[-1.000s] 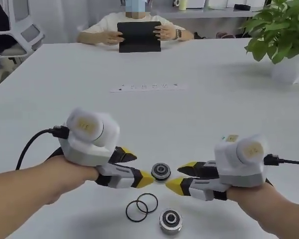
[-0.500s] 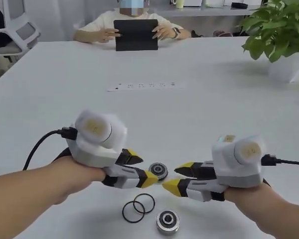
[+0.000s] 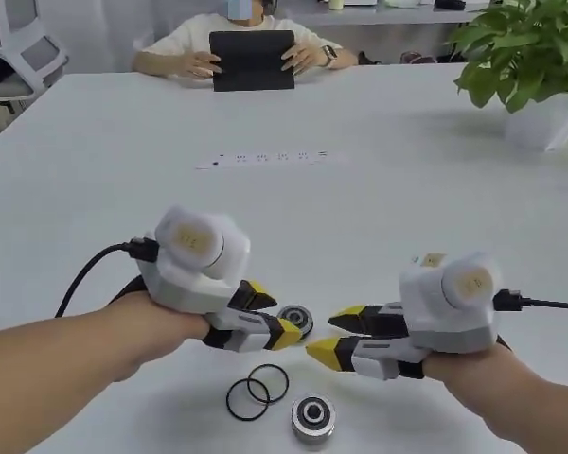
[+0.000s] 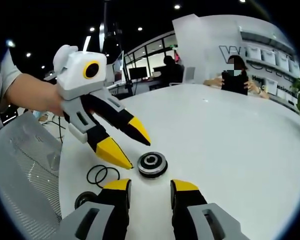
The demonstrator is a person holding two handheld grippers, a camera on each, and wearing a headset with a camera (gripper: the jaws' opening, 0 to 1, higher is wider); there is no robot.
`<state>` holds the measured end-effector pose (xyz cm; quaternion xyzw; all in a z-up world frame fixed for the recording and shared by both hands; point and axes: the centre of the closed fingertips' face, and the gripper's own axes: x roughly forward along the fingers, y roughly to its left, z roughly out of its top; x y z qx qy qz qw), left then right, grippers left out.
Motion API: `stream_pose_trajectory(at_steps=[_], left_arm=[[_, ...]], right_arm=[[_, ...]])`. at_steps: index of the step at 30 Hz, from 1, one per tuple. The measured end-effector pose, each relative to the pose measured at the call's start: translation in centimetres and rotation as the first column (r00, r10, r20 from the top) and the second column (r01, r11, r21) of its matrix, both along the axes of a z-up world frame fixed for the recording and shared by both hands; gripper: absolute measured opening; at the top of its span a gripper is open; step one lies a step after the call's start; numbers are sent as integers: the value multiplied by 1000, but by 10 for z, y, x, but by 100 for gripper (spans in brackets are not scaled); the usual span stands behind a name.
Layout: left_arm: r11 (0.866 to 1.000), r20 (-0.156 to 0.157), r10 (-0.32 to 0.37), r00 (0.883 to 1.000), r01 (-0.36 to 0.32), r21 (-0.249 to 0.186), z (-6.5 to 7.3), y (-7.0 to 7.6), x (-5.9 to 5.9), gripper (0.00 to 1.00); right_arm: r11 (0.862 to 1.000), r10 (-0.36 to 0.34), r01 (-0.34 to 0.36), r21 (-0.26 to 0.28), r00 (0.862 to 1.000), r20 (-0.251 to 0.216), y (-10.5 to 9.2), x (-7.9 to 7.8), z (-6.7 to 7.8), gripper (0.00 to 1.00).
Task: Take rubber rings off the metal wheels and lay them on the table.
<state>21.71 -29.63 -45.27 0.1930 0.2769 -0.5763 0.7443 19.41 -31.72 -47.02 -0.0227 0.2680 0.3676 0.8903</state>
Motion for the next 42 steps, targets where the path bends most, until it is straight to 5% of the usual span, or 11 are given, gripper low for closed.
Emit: stream_pose_trajectory(at_steps=[23,42], left_arm=[[999,50,-37,998,35,40,-8,-7,4,8],[998,78,-36,996,32,48,-8,-9,5,7]], right_arm=[[1000,-3,3,-8,1000,2,-4,-3,-3,29],[1000,6,-6,1,1000,11,11,7,0,29]])
